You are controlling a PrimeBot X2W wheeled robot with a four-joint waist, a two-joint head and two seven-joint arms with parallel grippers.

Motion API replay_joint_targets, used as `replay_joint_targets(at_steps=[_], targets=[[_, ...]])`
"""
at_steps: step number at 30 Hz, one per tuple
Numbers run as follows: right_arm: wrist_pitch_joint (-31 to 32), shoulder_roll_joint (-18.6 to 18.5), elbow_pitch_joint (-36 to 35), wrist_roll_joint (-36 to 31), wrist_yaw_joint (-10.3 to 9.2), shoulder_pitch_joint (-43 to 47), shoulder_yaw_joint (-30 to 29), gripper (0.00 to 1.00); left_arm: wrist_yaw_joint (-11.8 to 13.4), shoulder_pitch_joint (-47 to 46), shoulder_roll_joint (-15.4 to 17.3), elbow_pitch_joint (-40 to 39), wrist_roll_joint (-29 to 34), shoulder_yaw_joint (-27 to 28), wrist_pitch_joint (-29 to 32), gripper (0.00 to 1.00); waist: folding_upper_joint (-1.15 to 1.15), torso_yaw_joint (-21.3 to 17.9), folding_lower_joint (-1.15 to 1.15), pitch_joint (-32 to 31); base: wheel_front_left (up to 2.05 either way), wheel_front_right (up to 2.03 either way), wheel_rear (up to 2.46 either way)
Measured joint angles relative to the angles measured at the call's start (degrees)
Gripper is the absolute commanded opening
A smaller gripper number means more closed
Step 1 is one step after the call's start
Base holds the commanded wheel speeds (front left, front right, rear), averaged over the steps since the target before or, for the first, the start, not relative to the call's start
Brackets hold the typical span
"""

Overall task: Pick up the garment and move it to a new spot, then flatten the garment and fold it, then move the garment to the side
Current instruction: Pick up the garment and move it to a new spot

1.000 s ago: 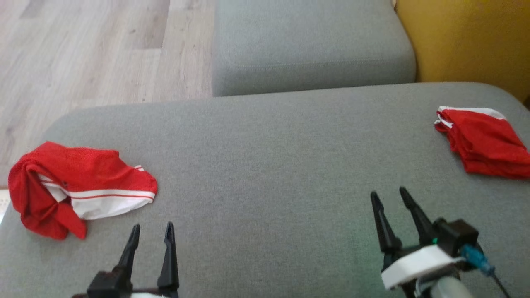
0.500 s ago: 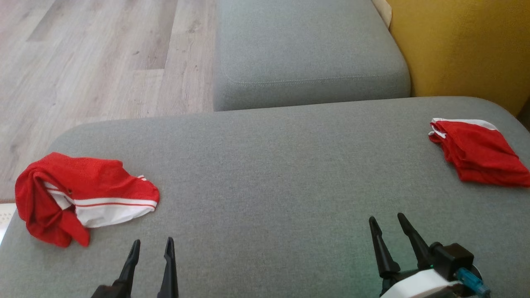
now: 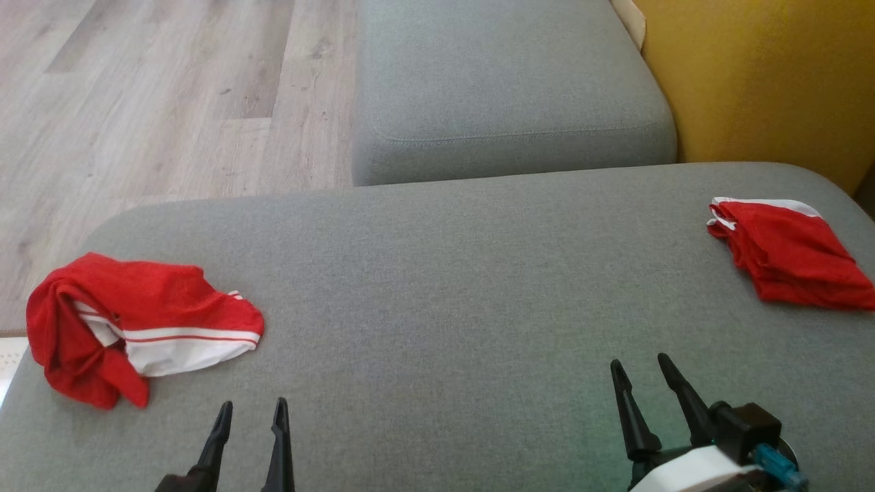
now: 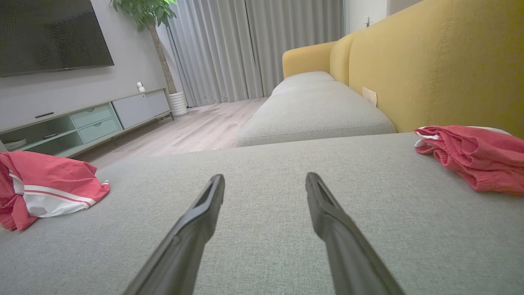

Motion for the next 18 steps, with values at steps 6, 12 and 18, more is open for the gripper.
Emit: replay_joint_targets(at_steps=[6, 12, 18], targets=[[0.0, 0.13, 0.18, 0.0, 0.0, 0.34, -0.02, 1.0, -0.52, 0.0, 0.01, 0.34, 0.05, 0.27, 0.0, 1.0, 0.0, 0.71, 0.0, 0.3, 0.0, 0.0, 0.0], [0.0, 0.36, 0.29, 0.0, 0.0, 1.21, -0.08, 1.0, -0.48, -0.01, 0.01, 0.21, 0.63, 0.76, 0.0, 1.0, 0.0, 2.74, 0.0, 0.59, 0.0, 0.0, 0.0], [0.0, 0.7, 0.2, 0.01, 0.0, 1.22, -0.23, 1.0, -0.53, -0.04, 0.02, -0.1, 1.25, 1.83, 0.0, 1.0, 0.0, 6.21, 0.0, 0.9, 0.0, 0.0, 0.0]])
